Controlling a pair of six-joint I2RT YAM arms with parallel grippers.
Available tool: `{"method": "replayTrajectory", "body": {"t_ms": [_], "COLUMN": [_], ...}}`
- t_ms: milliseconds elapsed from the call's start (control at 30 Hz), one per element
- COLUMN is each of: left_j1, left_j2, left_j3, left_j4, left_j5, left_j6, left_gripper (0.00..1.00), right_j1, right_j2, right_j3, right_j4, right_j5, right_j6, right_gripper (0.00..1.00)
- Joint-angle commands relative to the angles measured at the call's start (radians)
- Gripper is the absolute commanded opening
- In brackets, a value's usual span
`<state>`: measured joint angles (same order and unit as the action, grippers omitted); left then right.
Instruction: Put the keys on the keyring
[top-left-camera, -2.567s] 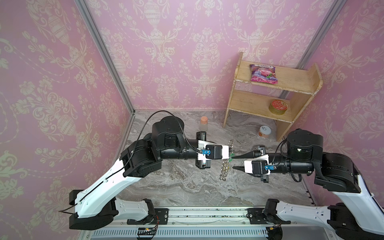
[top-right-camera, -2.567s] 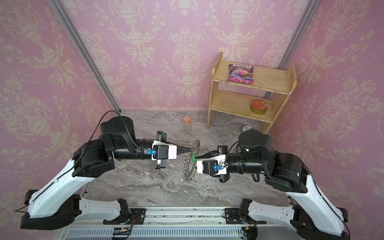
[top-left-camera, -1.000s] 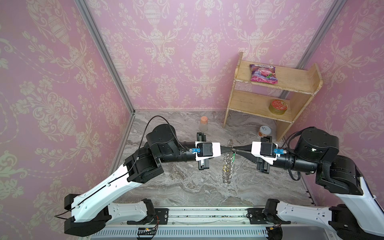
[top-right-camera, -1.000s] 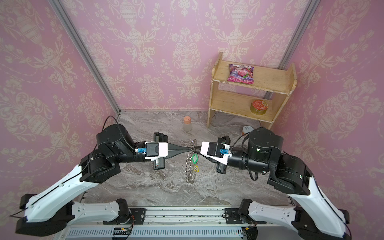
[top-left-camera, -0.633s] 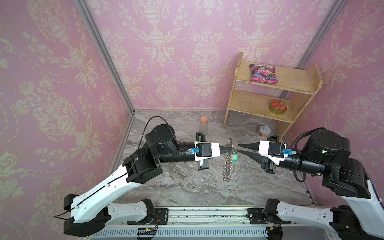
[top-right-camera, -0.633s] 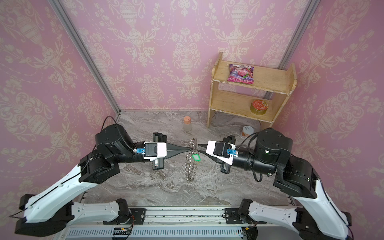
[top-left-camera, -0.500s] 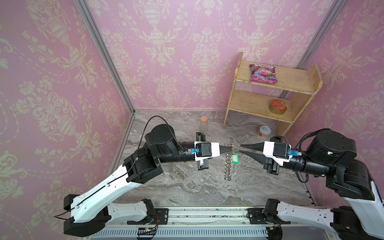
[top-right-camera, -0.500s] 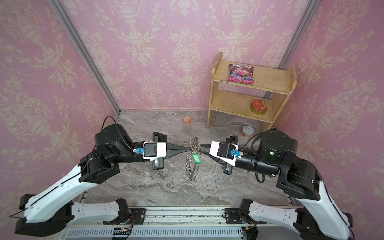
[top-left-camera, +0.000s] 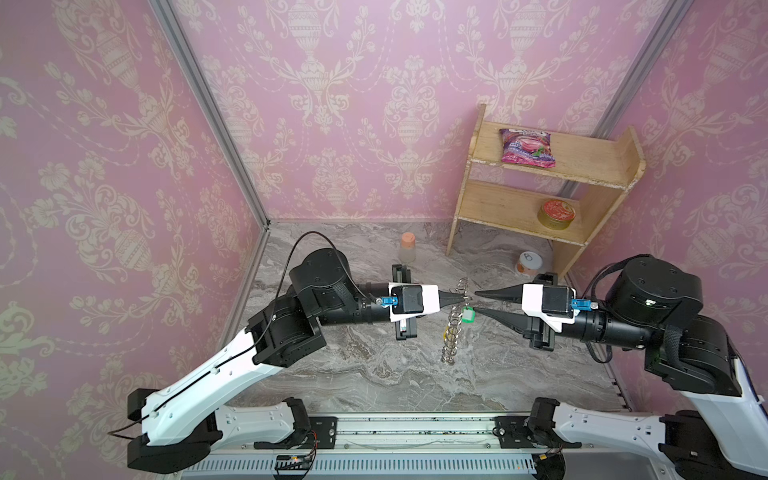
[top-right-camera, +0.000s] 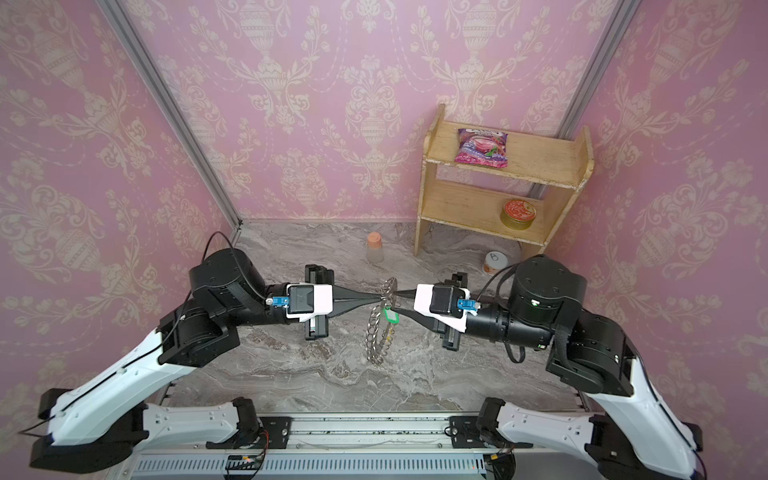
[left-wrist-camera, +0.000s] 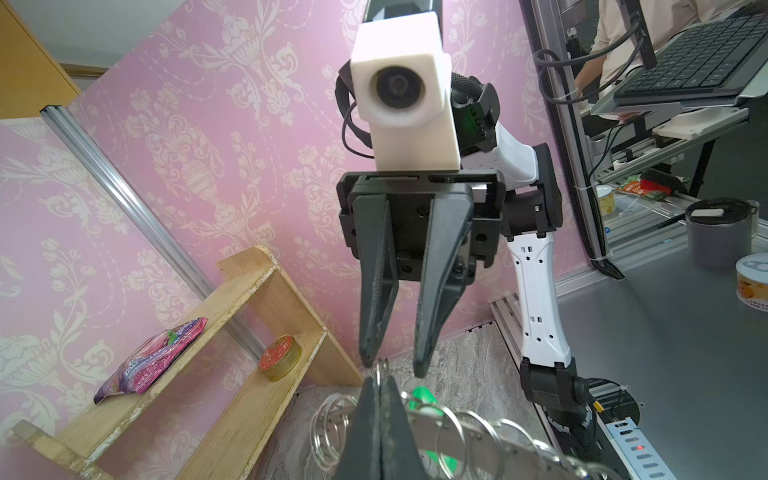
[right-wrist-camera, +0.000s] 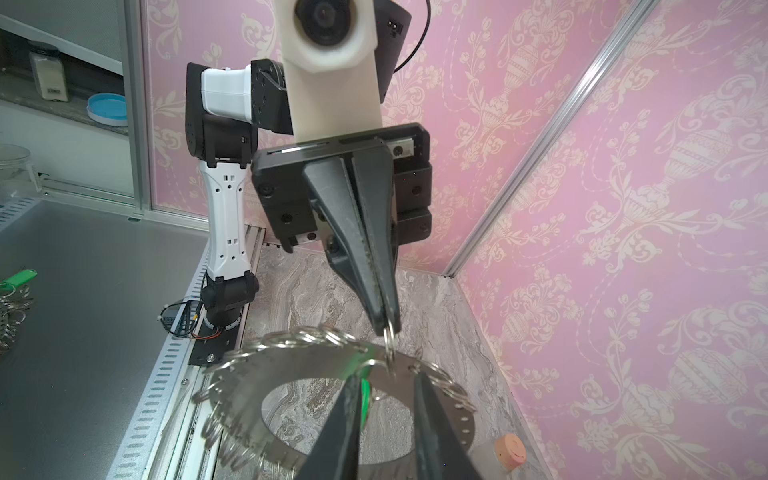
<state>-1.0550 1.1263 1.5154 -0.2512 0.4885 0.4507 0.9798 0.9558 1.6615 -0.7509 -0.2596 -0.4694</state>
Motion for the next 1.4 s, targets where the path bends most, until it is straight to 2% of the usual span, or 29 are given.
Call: {"method": "replayTrajectory", "body": {"t_ms": [0, 633, 900, 1100, 1200, 1367], "left_j1": [0.009, 0.007, 0.007, 0.008, 0.008, 0.008], "left_j2": [-0.009, -0.014, -0.017, -0.013, -0.013, -0.029], "left_j3": [-0.002, -0.004, -0.008, -0.010, -0.010, -0.012], "left_j4": [0.035, 0.029, 0.031, 0.027, -0.004, -0.114], "left_j5": [0.016, 0.021, 0.019, 0.004, -0.051, -0.197], "left_j6": [-0.013, -0.017, -0.017, -0.020, -0.026, -0.019], "left_gripper": [0.00, 0.00, 0.00, 0.00, 0.00, 0.39], "right_j1": [-0.008, -0.028, -0.035, -0.037, -0.045, -0.095], "right_j2": [0.005, 0.025, 0.022, 0.023, 0.033, 0.063], "right_j3": [0.004, 0.009, 0.009, 0.009, 0.022, 0.062], "right_j4": [0.037, 0.053, 0.054, 0.048, 0.010, -0.104], "right_j5": [-0.021, -0.059, -0.066, -0.078, -0.059, -0.070], "right_j6": [0.021, 0.032, 0.036, 0.031, 0.025, 0.040], "right_gripper": [0.22, 0.11, 0.00, 0.00, 0.00, 0.00]}}
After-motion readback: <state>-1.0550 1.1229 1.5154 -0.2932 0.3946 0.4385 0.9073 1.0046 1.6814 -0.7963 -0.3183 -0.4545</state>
